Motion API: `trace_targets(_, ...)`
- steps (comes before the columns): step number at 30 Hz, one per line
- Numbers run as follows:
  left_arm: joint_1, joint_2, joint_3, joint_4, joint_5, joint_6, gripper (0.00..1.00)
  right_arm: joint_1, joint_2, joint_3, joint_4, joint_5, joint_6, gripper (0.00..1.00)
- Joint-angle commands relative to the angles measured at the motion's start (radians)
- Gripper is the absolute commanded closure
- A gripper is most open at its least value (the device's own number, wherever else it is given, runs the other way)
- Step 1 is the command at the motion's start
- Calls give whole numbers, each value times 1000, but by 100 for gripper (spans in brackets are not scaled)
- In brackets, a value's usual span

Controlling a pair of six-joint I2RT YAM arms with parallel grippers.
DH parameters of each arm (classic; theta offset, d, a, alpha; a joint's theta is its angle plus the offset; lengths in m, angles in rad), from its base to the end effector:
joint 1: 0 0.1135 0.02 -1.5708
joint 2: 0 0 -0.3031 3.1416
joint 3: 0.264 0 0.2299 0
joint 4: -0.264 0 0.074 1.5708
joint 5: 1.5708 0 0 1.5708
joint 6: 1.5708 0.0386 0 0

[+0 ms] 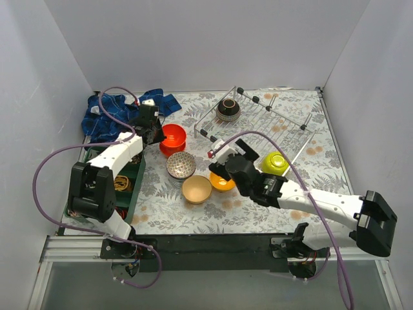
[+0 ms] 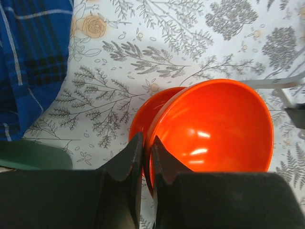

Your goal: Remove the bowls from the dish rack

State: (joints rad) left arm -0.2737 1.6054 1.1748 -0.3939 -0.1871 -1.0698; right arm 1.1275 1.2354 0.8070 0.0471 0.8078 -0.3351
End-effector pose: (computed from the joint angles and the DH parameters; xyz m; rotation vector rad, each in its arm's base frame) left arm 0.3227 -0.0831 0.2961 -1.0179 2.1920 -0.4111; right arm 0.1284 0.2053 0.3246 -0.7989 1.6545 -0.2352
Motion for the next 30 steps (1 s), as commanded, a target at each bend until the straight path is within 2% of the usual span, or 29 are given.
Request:
trace_targets(1, 21, 16, -20, 87, -14, 18, 100, -84, -77, 31, -134, -143, 221, 2)
trace_targets(7, 24, 34, -47, 107, 15, 5, 100, -173, -135, 0, -154, -226, 294, 1)
trace_targets(11, 30, 36, -66, 119, 6, 7, 91, -192, -148, -14, -162, -252, 321, 2)
trace_targets(12, 30, 36, -67, 124, 6, 7, 85, -193, -149, -15, -165, -259, 324, 2)
trace_targets(14, 31, 36, -67, 127, 11, 7, 80, -198, -149, -20, -167, -262, 327, 1)
trace_targets(18, 31, 16, -66, 125, 15, 2, 61, -210, -151, -17, -170, -269, 327, 1)
trace_targets(22, 33, -30, -60, 116, 28, -2, 51, -241, -157, -12, -173, -297, 355, 1)
trace_targets(27, 31, -117, -53, 84, 61, -28, 44, -288, -156, 4, -185, -357, 386, 1)
trace_targets(30, 31, -148, -56, 69, 96, -36, 44, -325, -143, 18, -185, -400, 398, 1)
